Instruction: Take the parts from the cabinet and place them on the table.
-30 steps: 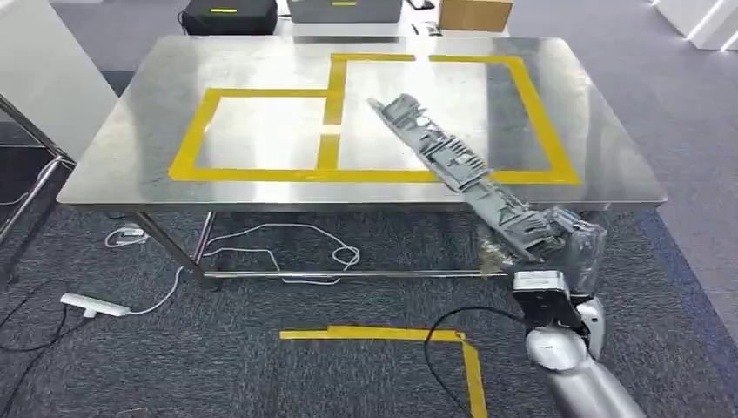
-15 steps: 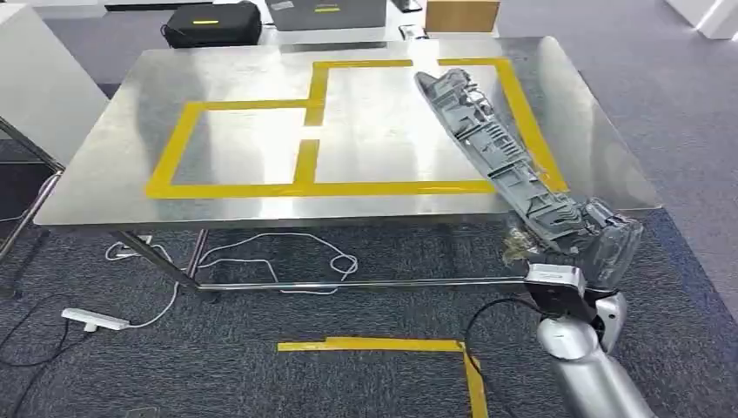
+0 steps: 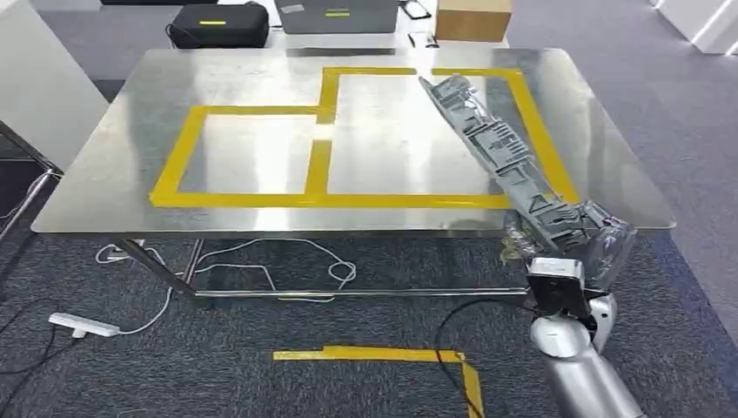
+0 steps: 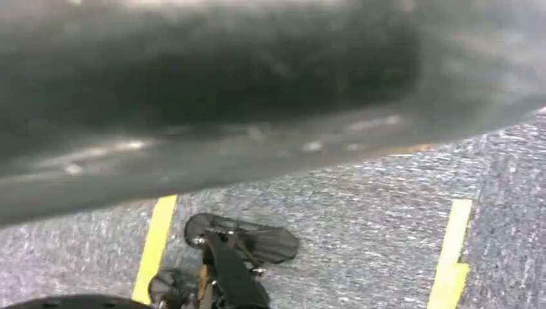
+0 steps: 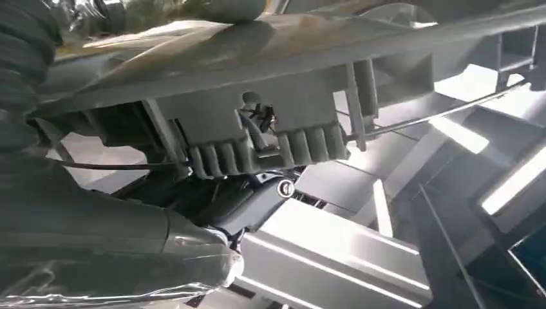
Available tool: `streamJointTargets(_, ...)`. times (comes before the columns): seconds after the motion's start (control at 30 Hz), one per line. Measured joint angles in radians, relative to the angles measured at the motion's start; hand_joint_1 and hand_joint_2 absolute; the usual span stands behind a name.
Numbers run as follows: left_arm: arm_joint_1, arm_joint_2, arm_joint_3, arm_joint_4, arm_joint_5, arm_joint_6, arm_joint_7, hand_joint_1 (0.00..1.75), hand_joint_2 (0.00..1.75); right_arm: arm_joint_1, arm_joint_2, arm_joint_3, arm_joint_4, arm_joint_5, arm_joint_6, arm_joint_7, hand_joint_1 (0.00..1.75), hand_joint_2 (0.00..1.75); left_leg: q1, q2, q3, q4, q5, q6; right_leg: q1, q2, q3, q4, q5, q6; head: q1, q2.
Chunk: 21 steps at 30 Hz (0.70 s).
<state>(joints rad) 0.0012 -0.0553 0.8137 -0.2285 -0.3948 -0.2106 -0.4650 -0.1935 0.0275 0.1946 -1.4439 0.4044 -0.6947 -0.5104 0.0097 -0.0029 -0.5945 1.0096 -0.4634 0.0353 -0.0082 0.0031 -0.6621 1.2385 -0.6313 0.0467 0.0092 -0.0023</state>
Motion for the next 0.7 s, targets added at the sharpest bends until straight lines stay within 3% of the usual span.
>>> streamJointTargets(0.03, 0.0, 0.0, 0.0, 0.0, 0.0, -0.003, 0.0, 0.0, 0.0, 0.002, 0.0, 0.0, 0.006, -0.003, 0.0, 0.0, 1.64, 1.75, 0.0, 0.0, 0.005, 0.0, -0.005, 0.0, -0.003, 0.0, -0.048, 0.071, -0.013, 0.005, -0.001, 0.0)
streamJointTargets(0.07, 0.0, 0.0, 0.0, 0.0, 0.0, -0.004, 0.0, 0.0, 0.0, 0.004, 0.0, 0.0, 0.011, -0.003, 0.0, 0.0, 1.64, 1.75, 0.0, -0.002, 0.012, 0.0, -0.011, -0.002, -0.004, -0.001, -0.071, 0.087, 0.004, 0.007, 0.0, 0.0)
streamJointTargets(0.1, 0.002, -0.002, 0.0, 0.0, 0.0, -0.006, 0.0, 0.0, 0.0, 0.004, 0.0, 0.0, 0.016, -0.005, 0.0, 0.0, 1.64, 1.75, 0.001, -0.003, 0.021, 0.001, -0.017, -0.005, -0.007, -0.001, -0.068, 0.053, 0.048, 0.01, 0.0, 0.0)
streamJointTargets(0.17, 0.002, -0.004, 0.0, 0.0, 0.0, -0.006, 0.0, 0.0, 0.0, 0.003, 0.0, 0.0, 0.023, -0.005, 0.0, 0.0, 1.64, 1.75, 0.003, -0.006, 0.043, 0.002, -0.032, -0.013, -0.011, -0.004, -0.006, -0.114, 0.164, 0.01, 0.001, 0.0)
streamJointTargets(0.2, 0.002, -0.004, 0.0, 0.0, 0.0, -0.005, -0.001, 0.0, 0.0, 0.003, 0.0, 0.0, 0.024, -0.006, 0.0, 0.0, 1.64, 1.75, 0.003, -0.006, 0.049, 0.002, -0.041, -0.019, -0.012, -0.007, 0.022, -0.186, 0.192, 0.01, 0.002, 0.0)
streamJointTargets(0.23, 0.001, -0.002, 0.0, 0.0, -0.001, -0.001, -0.002, 0.0, 0.0, 0.001, 0.0, 0.0, 0.028, -0.006, 0.0, 0.0, 1.64, 1.75, -0.004, -0.008, 0.048, 0.005, -0.045, -0.026, -0.006, -0.006, 0.042, -0.191, 0.176, 0.008, 0.003, 0.0)
streamJointTargets(0.27, -0.001, -0.002, 0.0, 0.0, -0.003, 0.002, -0.003, 0.0, 0.0, -0.001, 0.0, 0.001, 0.028, -0.007, 0.0, -0.001, 1.64, 1.75, -0.003, -0.008, 0.044, 0.009, -0.046, -0.03, -0.007, -0.005, 0.048, -0.211, 0.163, -0.007, 0.005, 0.001)
streamJointTargets(0.3, -0.001, -0.002, 0.0, 0.0, -0.003, 0.005, -0.005, 0.0, 0.0, 0.002, 0.002, 0.005, 0.029, -0.006, 0.0, -0.001, 1.64, 1.75, -0.003, -0.007, 0.045, 0.004, -0.046, -0.033, -0.005, -0.003, 0.045, -0.209, 0.162, -0.012, -0.005, 0.0)
streamJointTargets(0.4, -0.002, -0.002, 0.0, 0.0, -0.003, 0.011, -0.008, 0.0, 0.0, 0.004, 0.002, 0.01, 0.032, -0.007, 0.0, 0.002, 1.64, 1.75, 0.0, -0.004, 0.053, 0.013, -0.065, -0.049, -0.01, -0.001, 0.057, -0.215, 0.155, -0.034, -0.006, 0.0)
streamJointTargets(0.47, -0.005, -0.003, 0.0, 0.0, -0.005, 0.011, -0.011, 0.0, 0.0, 0.001, 0.002, 0.013, 0.032, -0.006, 0.0, 0.0, 1.64, 1.75, 0.001, -0.003, -0.006, 0.126, -0.12, -0.055, -0.01, -0.003, 0.064, -0.215, 0.149, -0.043, -0.012, 0.0)
streamJointTargets(0.53, -0.003, -0.003, 0.0, 0.0, -0.005, 0.011, -0.015, 0.0, 0.0, 0.001, 0.002, 0.016, 0.034, -0.007, 0.001, 0.001, 1.64, 1.75, 0.001, -0.003, -0.1, 0.288, -0.174, -0.057, -0.006, -0.003, 0.07, -0.215, 0.143, -0.05, -0.013, 0.0)
streamJointTargets(0.57, -0.002, -0.003, 0.0, 0.0, -0.005, 0.011, -0.016, 0.0, 0.0, 0.003, 0.002, 0.019, 0.037, -0.007, 0.002, 0.001, 1.64, 1.75, 0.001, -0.003, -0.124, 0.316, -0.168, -0.056, -0.005, -0.002, 0.074, -0.215, 0.139, -0.051, -0.013, 0.0)
streamJointTargets(0.6, -0.001, -0.003, 0.0, 0.0, -0.005, 0.011, -0.017, 0.0, 0.0, 0.004, 0.002, 0.023, 0.039, -0.007, 0.002, 0.001, 1.64, 1.75, 0.0, -0.003, -0.127, 0.3, -0.135, -0.052, -0.003, 0.0, 0.08, -0.215, 0.135, -0.051, -0.013, 0.0)
streamJointTargets(0.63, -0.001, -0.004, 0.0, 0.0, -0.004, 0.013, -0.019, 0.0, 0.0, 0.004, 0.002, 0.028, 0.04, -0.009, 0.002, 0.003, 1.64, 1.75, -0.001, -0.003, -0.112, 0.249, -0.085, -0.046, 0.0, 0.002, 0.088, -0.215, 0.13, -0.051, -0.013, 0.0)
streamJointTargets(0.7, -0.001, -0.004, 0.002, 0.0, -0.003, 0.013, -0.023, 0.0, 0.0, 0.003, 0.002, 0.039, 0.04, -0.013, 0.003, 0.006, 1.64, 1.75, -0.007, -0.003, -0.049, 0.085, 0.024, -0.026, 0.003, 0.004, 0.105, -0.216, 0.119, -0.049, -0.012, 0.0)
